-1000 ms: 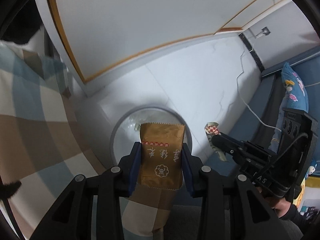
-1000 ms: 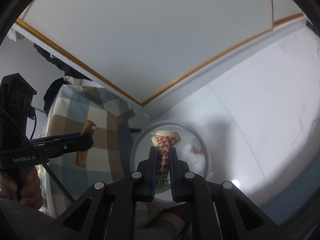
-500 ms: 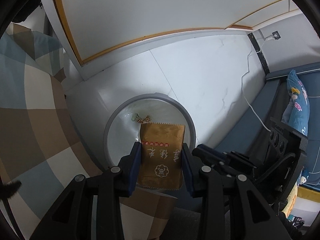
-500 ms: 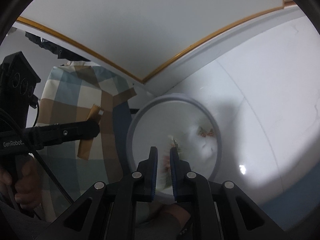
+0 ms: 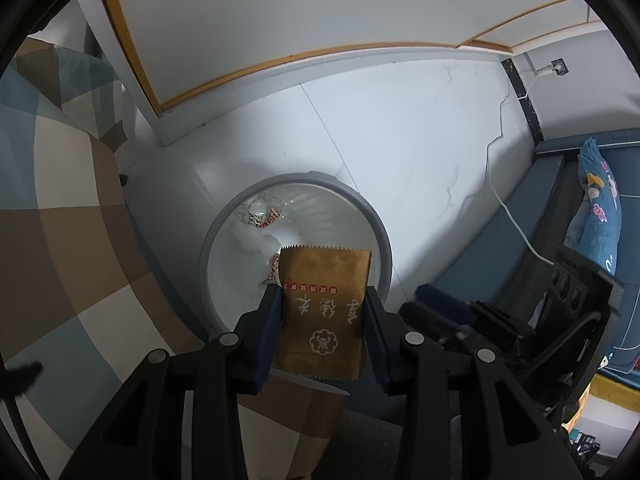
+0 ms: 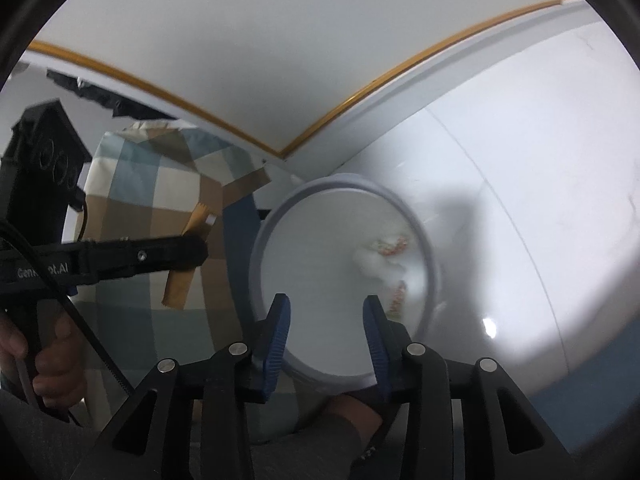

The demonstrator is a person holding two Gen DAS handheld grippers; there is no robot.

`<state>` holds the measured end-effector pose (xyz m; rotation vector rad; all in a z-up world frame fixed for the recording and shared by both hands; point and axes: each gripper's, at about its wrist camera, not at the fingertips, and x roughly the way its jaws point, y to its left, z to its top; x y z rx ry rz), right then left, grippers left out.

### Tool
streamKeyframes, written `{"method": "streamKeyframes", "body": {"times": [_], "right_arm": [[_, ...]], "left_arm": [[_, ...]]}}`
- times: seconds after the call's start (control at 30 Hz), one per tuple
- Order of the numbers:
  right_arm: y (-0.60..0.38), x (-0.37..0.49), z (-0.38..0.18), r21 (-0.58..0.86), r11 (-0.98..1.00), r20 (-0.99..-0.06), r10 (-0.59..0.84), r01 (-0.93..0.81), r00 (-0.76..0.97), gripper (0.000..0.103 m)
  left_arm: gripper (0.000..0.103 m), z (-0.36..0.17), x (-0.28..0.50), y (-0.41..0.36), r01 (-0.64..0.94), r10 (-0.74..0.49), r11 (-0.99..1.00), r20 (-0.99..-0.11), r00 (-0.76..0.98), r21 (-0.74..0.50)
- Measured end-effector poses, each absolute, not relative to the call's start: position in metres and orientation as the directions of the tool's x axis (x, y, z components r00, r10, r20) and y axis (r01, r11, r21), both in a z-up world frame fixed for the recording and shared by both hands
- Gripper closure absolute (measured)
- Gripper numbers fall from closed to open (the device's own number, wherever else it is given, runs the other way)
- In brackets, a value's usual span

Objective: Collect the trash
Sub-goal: 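Open the right tool over the bin while the left tool releases the brown sachet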

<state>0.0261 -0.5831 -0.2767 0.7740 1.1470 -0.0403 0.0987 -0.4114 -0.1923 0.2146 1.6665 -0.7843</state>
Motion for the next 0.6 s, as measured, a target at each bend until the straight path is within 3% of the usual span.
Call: {"method": "streamKeyframes", "body": {"times": [0.1, 0.37, 0.6], "right_arm": [[-0.590, 0.022, -0.273, 0.519, 0.737, -0.832, 0.321, 0.433, 0.452, 0.063], [-0.605, 0.014, -0.258, 0.511, 0.721, -0.825, 0.259, 0.468, 0.502, 0.053], [-0.615, 0.007, -0.248, 0.512, 0.708, -0.816, 0.224, 0.487, 0.533, 0.052]], "left_arm": [[0.065, -0.195, 0.097, -0.412, 0.540, -0.261, 0.755, -0.926, -0.273, -0.372], [0.047, -0.199, 0.090, -0.415, 0.560, -0.207, 0.754, -0.934, -0.292, -0.343], [0.031, -0.198, 0.089, -0.414, 0.556, -0.193, 0.763, -0.937, -0.290, -0.329]]}}
